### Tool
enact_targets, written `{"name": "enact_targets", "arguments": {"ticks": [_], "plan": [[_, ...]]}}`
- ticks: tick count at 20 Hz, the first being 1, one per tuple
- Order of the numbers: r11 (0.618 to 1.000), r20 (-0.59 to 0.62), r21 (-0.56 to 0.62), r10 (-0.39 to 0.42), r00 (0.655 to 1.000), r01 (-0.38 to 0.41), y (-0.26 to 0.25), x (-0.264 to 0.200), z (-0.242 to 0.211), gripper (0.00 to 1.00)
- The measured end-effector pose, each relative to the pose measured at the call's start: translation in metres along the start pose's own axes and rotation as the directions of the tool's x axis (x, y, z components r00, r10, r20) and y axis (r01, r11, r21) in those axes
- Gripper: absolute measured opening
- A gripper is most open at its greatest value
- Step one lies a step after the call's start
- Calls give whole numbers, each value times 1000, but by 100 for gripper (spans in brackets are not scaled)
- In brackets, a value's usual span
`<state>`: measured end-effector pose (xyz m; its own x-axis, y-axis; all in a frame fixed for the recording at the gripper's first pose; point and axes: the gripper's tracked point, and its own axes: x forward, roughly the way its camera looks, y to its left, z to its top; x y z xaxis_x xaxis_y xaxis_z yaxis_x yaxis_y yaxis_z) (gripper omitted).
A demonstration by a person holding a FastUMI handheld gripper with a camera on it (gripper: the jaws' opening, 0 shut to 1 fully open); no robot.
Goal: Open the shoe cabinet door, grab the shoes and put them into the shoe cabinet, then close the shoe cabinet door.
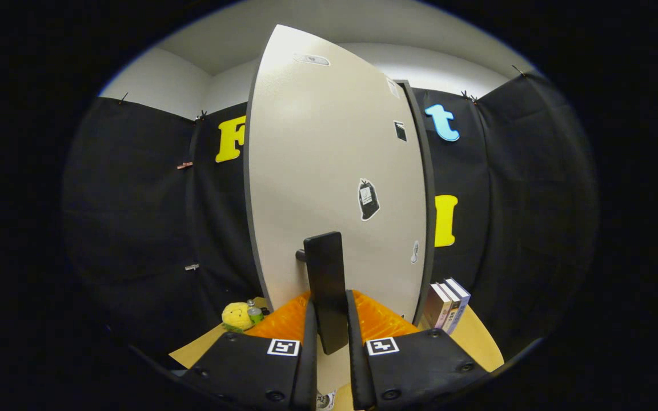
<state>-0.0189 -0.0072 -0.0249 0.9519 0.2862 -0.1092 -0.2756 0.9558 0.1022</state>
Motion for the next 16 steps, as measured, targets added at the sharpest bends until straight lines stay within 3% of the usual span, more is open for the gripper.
{"name": "enact_targets", "arguments": {"ticks": [5, 10, 16], "plan": [[992, -6, 12, -129, 992, 129, -40, -42, 1, 27], [966, 65, -40, -254, 965, 257, -66, -92, 18, 26], [968, 49, -39, -244, 968, 246, -73, -110, 7, 26]]}}
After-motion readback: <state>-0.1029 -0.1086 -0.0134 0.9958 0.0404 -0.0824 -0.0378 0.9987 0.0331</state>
